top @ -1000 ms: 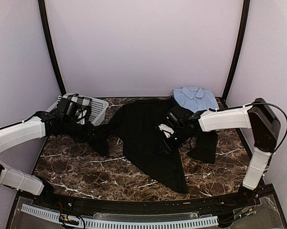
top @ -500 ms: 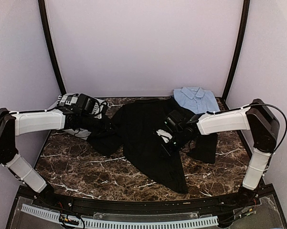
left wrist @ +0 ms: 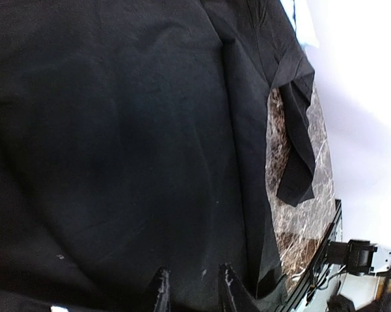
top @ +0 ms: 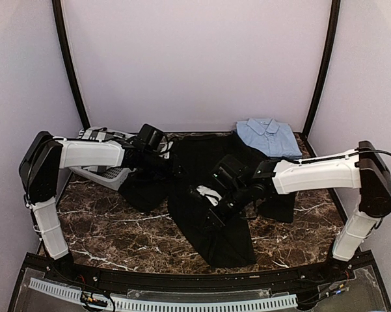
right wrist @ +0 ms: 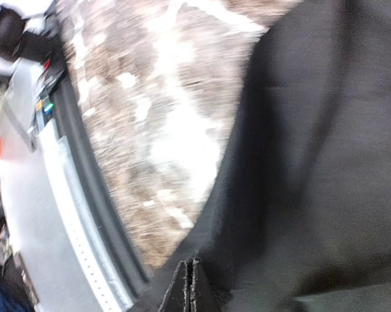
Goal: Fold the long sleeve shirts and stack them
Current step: Flatten out the crumpled shirt at the center of the board.
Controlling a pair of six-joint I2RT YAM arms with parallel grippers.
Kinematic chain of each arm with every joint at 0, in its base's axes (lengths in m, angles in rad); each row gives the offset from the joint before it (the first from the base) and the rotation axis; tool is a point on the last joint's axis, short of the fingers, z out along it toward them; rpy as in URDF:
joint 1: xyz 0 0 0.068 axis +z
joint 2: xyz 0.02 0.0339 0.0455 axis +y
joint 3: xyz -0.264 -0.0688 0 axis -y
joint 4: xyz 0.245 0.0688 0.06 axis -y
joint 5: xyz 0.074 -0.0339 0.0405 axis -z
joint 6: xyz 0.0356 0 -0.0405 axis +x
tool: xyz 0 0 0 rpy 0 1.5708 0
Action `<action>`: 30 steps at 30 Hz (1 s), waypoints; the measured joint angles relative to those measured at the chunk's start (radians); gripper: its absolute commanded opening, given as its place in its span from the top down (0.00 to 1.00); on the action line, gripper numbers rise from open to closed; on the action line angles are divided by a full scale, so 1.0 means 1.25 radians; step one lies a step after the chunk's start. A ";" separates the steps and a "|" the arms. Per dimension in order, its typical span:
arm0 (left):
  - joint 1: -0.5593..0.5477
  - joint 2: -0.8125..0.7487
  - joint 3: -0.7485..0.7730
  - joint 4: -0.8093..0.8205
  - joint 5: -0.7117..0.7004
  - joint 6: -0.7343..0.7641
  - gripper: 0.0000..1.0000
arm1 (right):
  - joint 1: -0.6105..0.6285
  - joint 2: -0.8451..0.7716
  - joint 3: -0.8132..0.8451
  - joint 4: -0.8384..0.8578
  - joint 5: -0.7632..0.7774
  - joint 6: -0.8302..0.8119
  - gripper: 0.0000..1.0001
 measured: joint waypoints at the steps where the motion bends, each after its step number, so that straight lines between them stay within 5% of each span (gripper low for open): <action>1: -0.007 0.014 0.010 -0.005 0.004 0.004 0.75 | 0.014 0.000 0.004 -0.002 -0.007 0.001 0.98; 6: -0.029 0.059 0.031 -0.060 0.009 0.035 0.75 | 0.076 0.000 0.035 0.000 -0.032 -0.003 0.65; 10: -0.034 0.074 0.031 -0.111 0.016 0.066 0.75 | 0.076 0.000 0.048 -0.003 -0.021 0.004 0.50; 30: -0.029 -0.035 -0.124 -0.295 -0.092 0.150 0.75 | -0.042 0.002 -0.009 -0.009 0.198 0.112 0.48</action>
